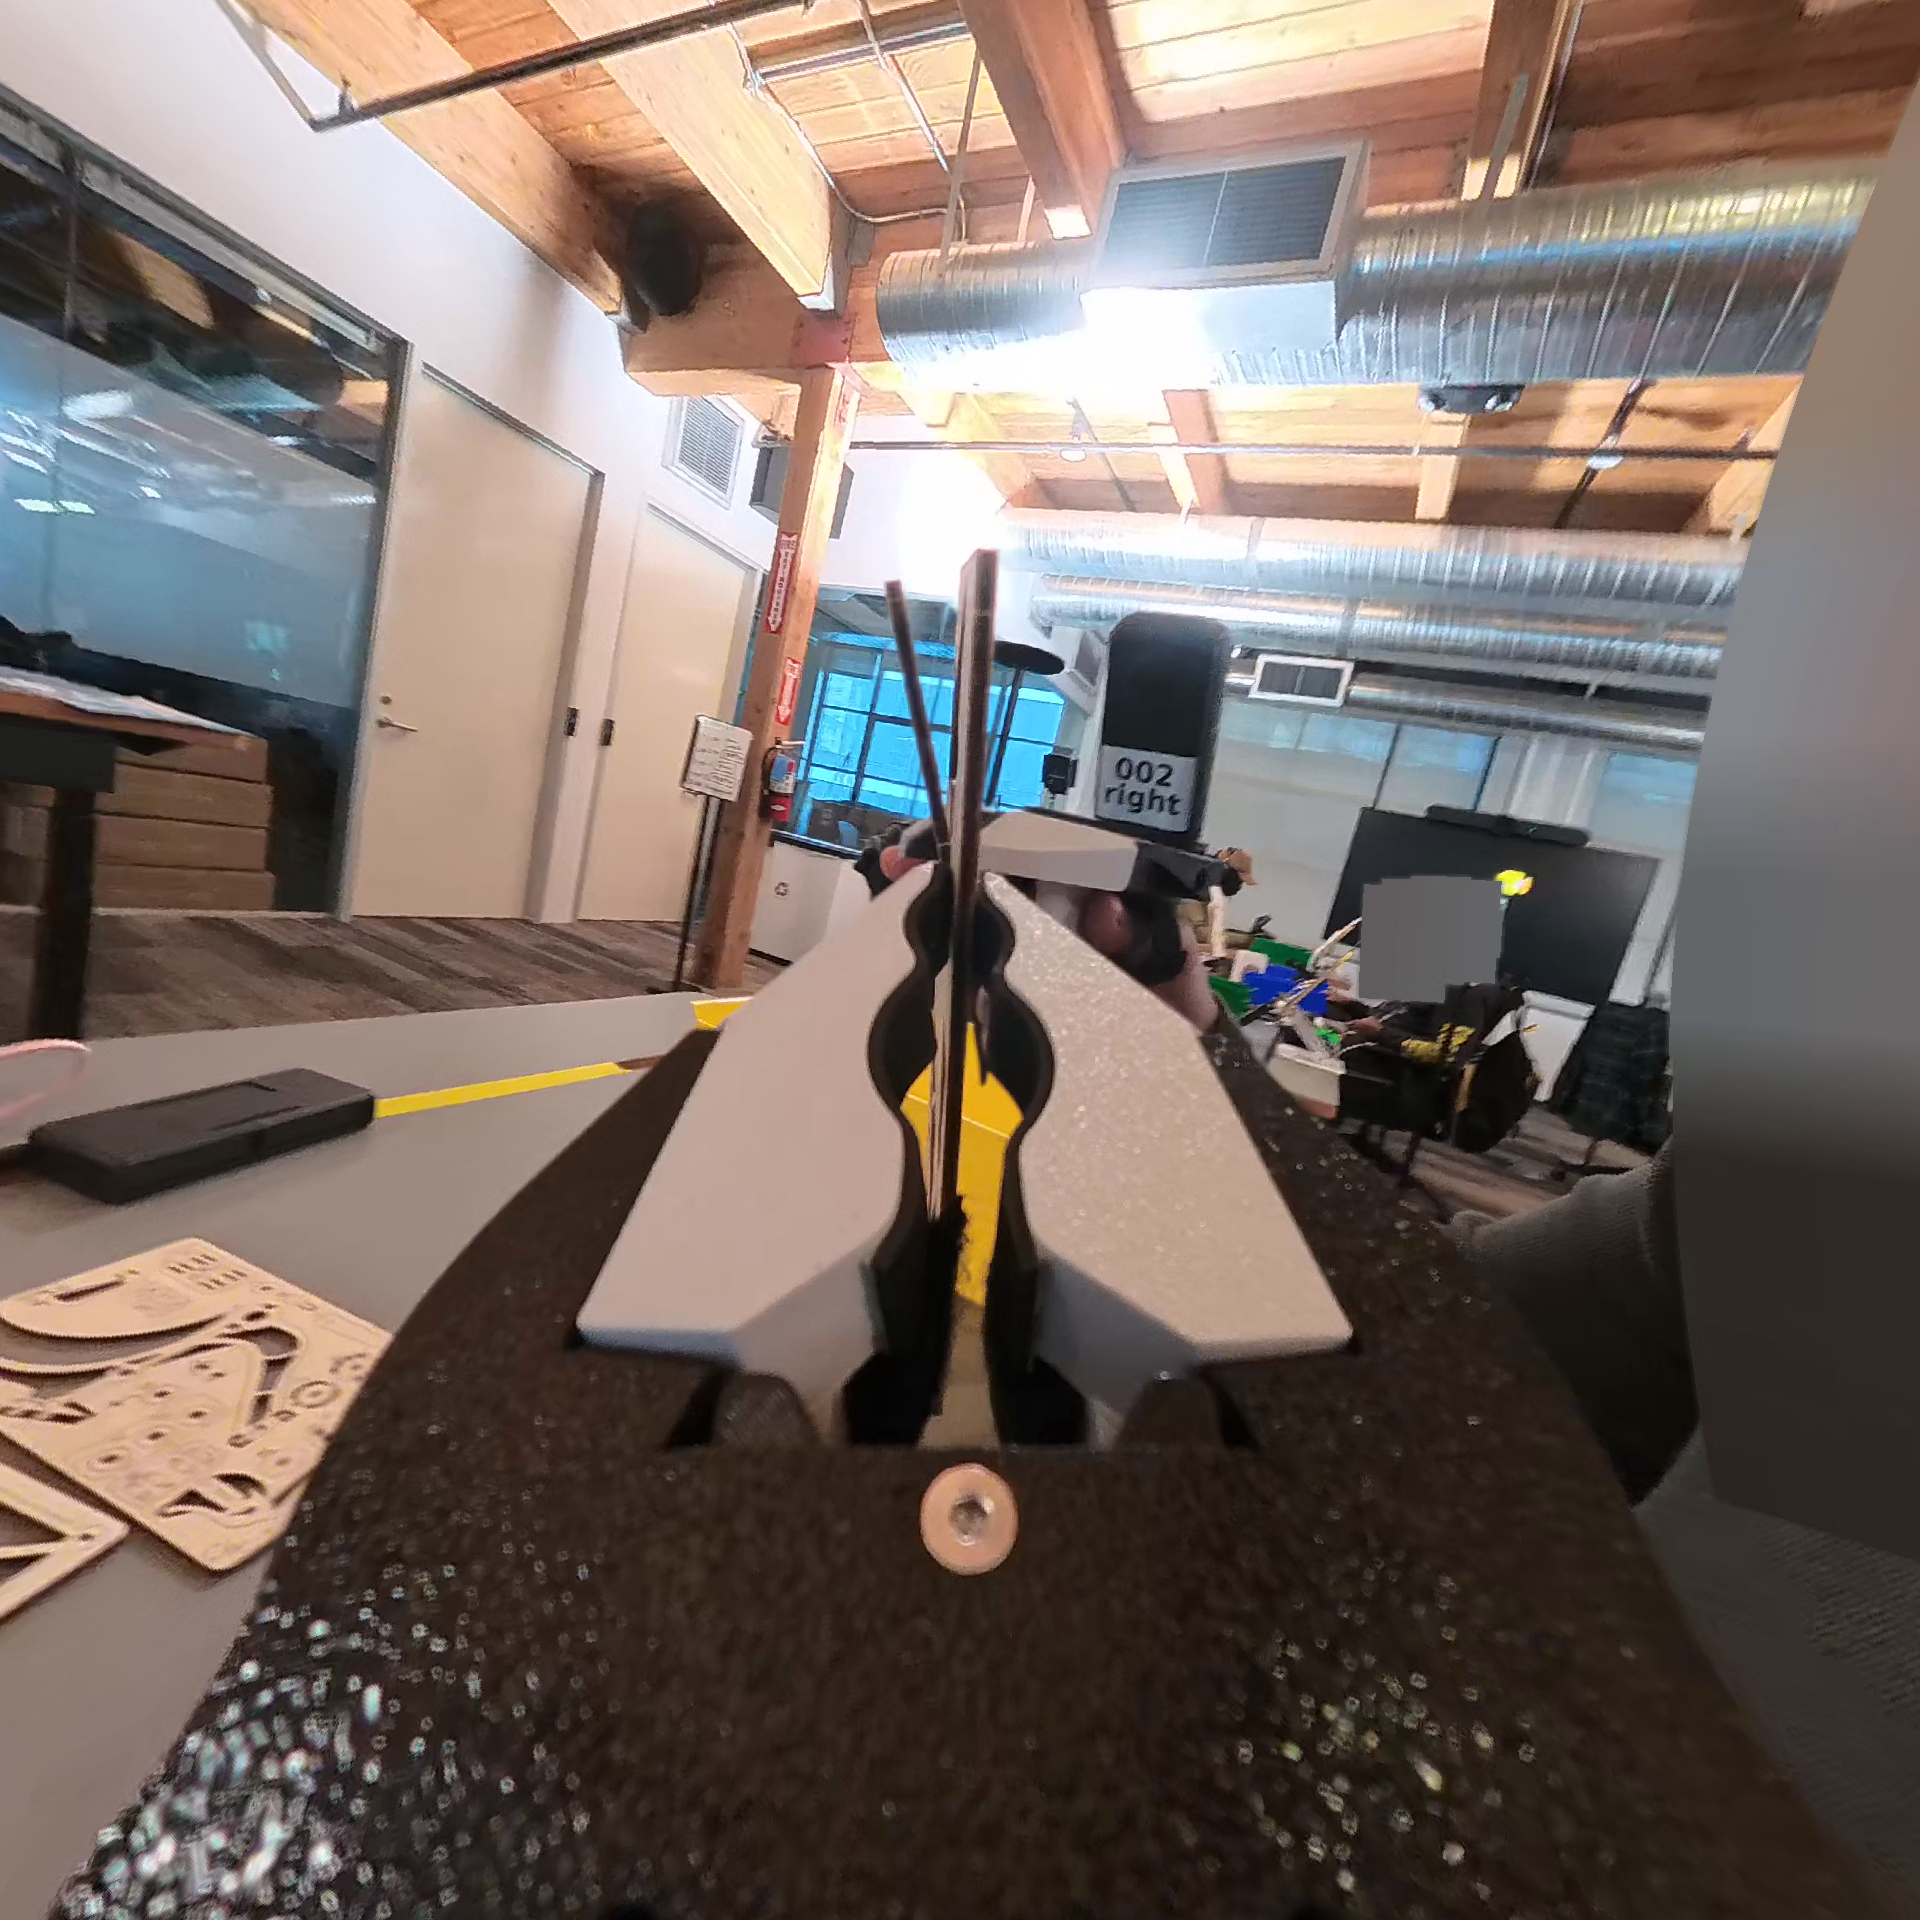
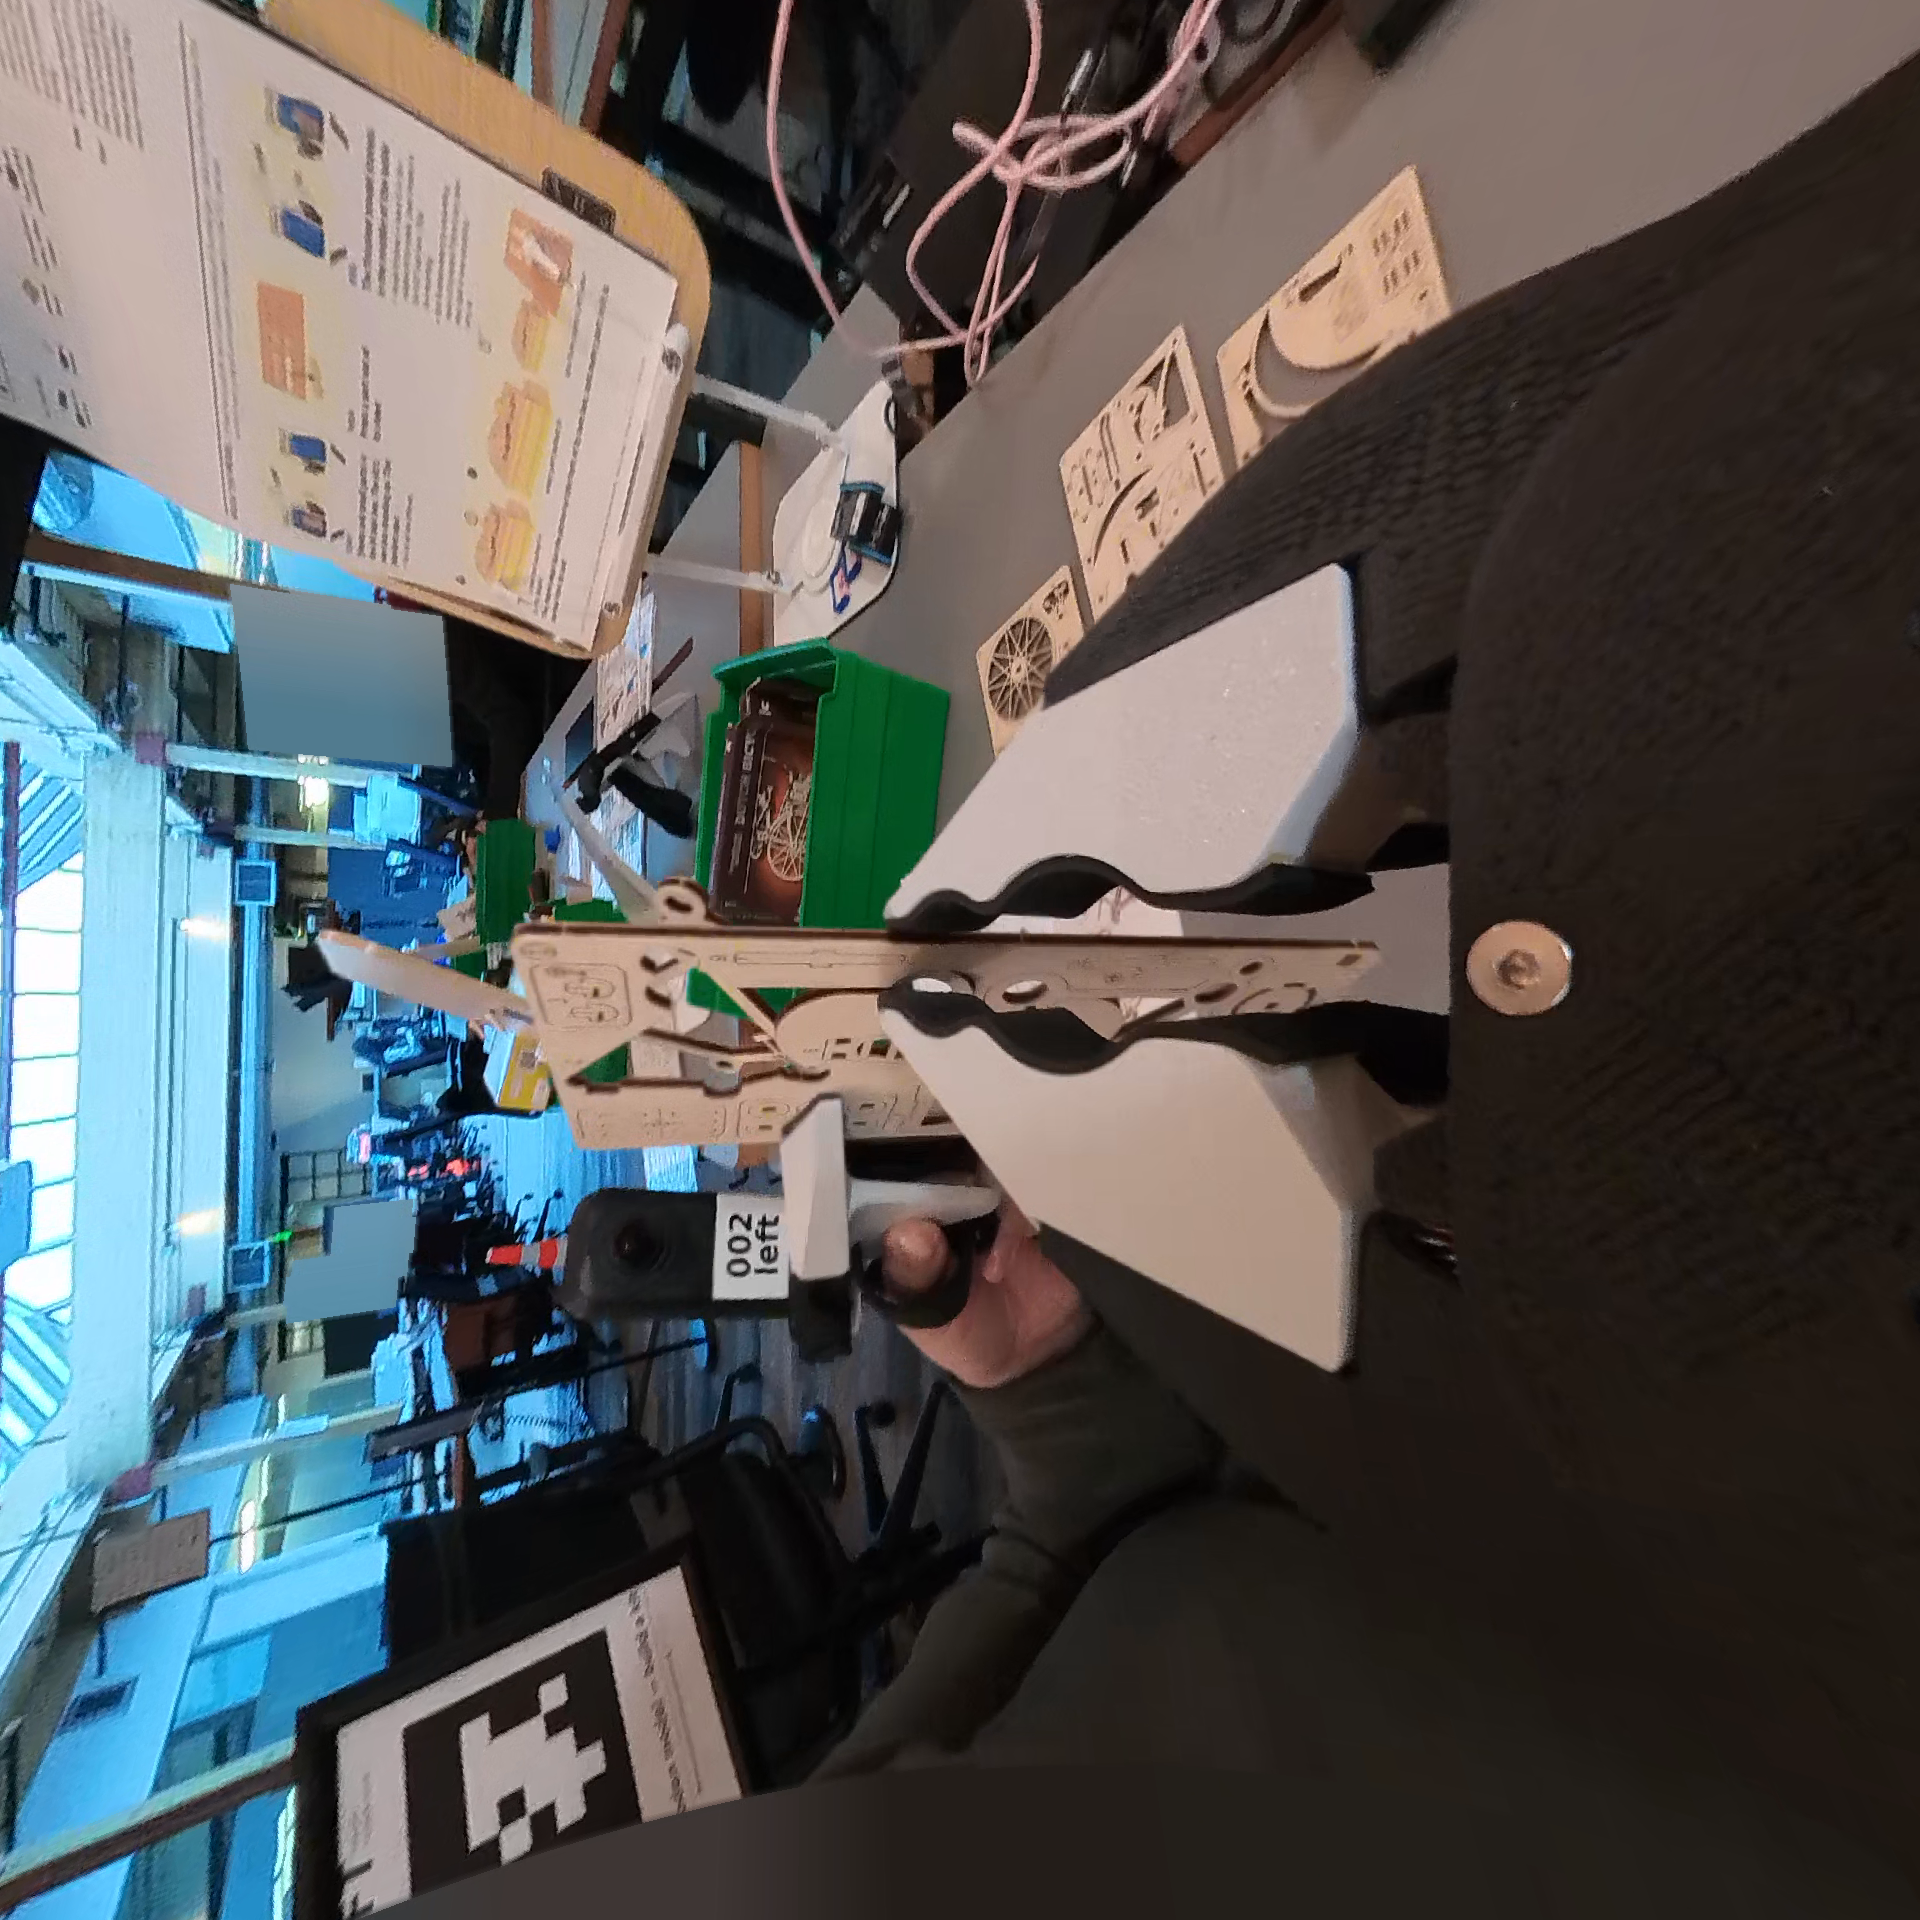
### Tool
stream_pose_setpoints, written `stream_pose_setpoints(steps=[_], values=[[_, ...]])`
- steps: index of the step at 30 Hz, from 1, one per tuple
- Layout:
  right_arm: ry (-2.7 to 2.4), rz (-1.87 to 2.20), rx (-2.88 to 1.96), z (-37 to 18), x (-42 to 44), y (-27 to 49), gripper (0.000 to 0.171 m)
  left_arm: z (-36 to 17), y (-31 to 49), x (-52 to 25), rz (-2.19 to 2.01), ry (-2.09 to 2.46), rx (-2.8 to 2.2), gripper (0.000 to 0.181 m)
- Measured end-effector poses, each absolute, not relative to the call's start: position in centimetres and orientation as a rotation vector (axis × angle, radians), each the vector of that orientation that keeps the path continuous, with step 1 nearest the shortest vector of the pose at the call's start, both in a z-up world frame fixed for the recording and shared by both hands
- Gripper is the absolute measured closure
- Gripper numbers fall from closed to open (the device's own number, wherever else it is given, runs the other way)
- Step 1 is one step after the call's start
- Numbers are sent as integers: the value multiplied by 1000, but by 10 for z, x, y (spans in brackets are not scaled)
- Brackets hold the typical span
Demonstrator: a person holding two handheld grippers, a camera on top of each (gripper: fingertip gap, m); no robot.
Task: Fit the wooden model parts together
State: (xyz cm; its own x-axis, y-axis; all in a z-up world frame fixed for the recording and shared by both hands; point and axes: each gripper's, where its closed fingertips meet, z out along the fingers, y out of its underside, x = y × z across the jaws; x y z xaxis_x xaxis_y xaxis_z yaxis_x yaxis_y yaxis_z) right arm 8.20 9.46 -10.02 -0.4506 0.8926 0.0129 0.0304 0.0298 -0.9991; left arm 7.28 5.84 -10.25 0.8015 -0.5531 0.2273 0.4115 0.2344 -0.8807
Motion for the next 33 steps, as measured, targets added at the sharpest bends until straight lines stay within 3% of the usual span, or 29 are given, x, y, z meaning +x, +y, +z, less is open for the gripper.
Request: stream_pose_setpoints(steps=[9,13,19,33], values=[[-1547,1320,-911,-95,80,95,159,-97,56,70,-552,139,-1132,180],[-1623,1398,-923,-102,84,91,149,-95,56,69,-589,118,-1118,180],[-1621,1416,-943,-105,82,94,158,-94,56,70,-601,128,-1122,180],[-1540,1451,-988,-101,76,96,160,-93,55,68,-554,150,-1132,180]])
